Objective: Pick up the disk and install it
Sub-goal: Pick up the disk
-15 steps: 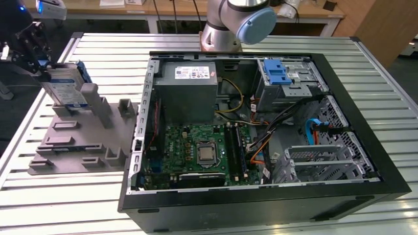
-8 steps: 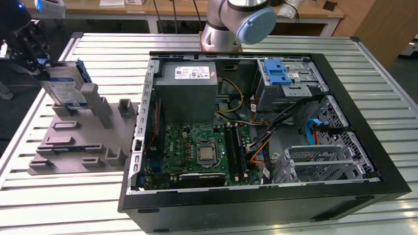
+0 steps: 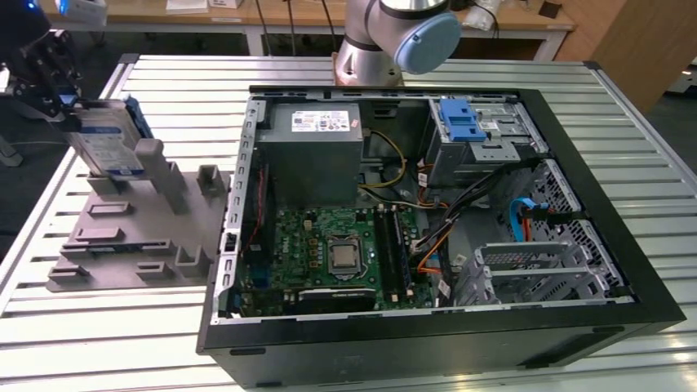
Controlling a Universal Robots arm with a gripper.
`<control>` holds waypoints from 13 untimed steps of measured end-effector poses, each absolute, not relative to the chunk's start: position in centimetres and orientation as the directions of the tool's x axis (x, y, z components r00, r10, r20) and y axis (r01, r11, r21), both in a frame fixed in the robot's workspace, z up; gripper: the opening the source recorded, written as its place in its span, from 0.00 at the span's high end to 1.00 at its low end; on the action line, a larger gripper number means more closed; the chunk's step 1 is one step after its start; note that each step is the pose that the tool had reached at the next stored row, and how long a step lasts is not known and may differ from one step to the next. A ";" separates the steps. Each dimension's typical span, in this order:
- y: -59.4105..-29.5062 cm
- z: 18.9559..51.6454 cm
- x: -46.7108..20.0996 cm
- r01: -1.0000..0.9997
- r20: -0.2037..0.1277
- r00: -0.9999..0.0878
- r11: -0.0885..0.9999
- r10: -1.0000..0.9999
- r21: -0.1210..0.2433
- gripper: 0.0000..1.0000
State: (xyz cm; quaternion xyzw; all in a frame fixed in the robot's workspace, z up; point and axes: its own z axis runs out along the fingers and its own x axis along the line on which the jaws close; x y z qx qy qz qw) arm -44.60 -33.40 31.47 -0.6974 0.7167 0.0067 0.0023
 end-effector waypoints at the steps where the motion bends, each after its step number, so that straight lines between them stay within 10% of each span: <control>1: -33.4 31.6 -44.6 -1.000 -0.013 -0.027 0.027 -1.000 0.006 0.64; 13: -33.4 32.3 -44.6 -1.000 -0.013 -0.027 0.027 -1.000 0.006 0.64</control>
